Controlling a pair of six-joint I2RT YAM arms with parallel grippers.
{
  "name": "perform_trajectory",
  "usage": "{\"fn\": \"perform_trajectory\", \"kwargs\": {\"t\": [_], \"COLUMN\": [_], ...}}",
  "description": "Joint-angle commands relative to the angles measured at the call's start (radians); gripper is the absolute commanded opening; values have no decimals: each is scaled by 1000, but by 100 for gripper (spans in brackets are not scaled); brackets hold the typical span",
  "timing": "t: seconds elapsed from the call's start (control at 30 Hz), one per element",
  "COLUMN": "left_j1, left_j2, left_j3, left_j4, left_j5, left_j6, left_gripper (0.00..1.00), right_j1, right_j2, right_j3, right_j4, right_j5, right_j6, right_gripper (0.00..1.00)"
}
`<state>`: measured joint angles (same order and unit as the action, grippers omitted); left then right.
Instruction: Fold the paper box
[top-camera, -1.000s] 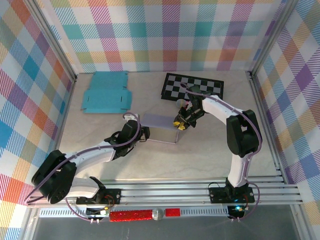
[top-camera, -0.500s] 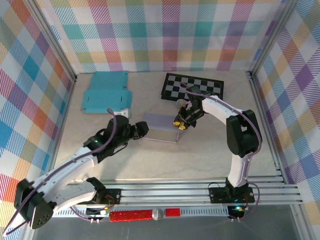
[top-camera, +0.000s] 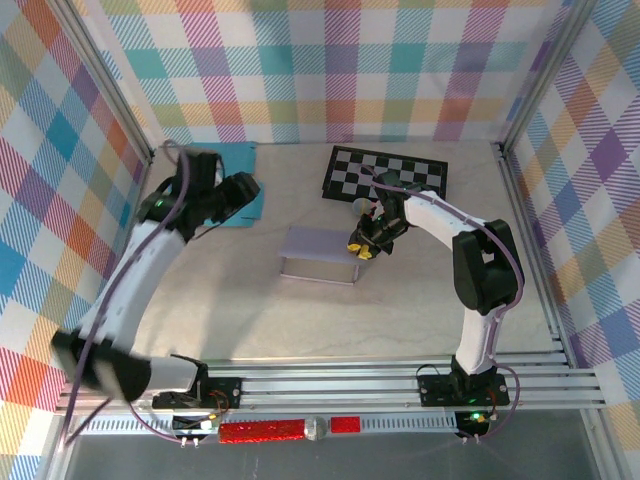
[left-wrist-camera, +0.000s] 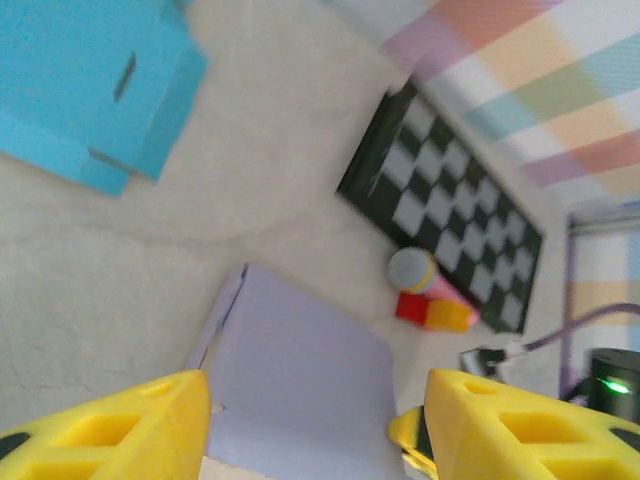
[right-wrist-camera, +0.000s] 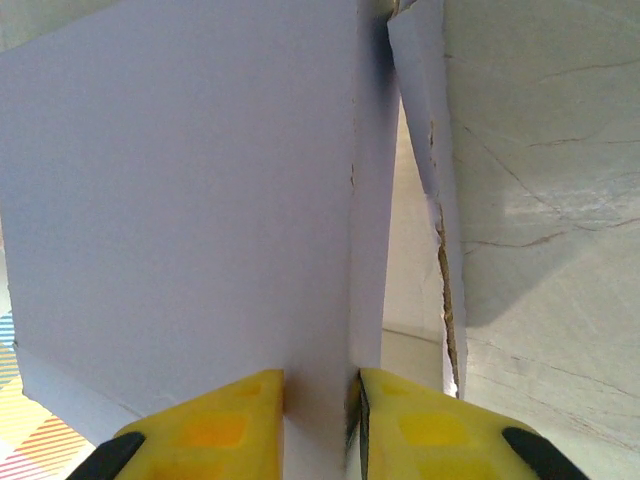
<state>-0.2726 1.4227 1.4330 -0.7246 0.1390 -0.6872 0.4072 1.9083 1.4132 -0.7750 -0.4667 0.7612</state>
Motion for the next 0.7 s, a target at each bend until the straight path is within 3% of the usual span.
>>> {"fn": "perform_trajectory", "kwargs": {"t": [0.0, 0.07, 0.27, 0.67], "left_j1": [10, 10, 0, -33], "left_j2": [179, 262, 487, 501], "left_j3": [73, 104, 226, 66], "left_j4": [-95, -74, -230, -135], "left_j5": [241, 278, 293, 277], "left_j6": [48, 68, 195, 195], "left_gripper": [57, 57, 55, 35], "right_j1": [5, 5, 5, 5], "right_j2": [-19, -10, 6, 40], "right_j3": [-11, -8, -2, 24], "right_j4": [-14, -15, 0, -12], "right_j5": [27, 27, 23, 26], "right_j6": [-40, -49, -59, -82], "right_gripper": [25, 24, 25, 24]}}
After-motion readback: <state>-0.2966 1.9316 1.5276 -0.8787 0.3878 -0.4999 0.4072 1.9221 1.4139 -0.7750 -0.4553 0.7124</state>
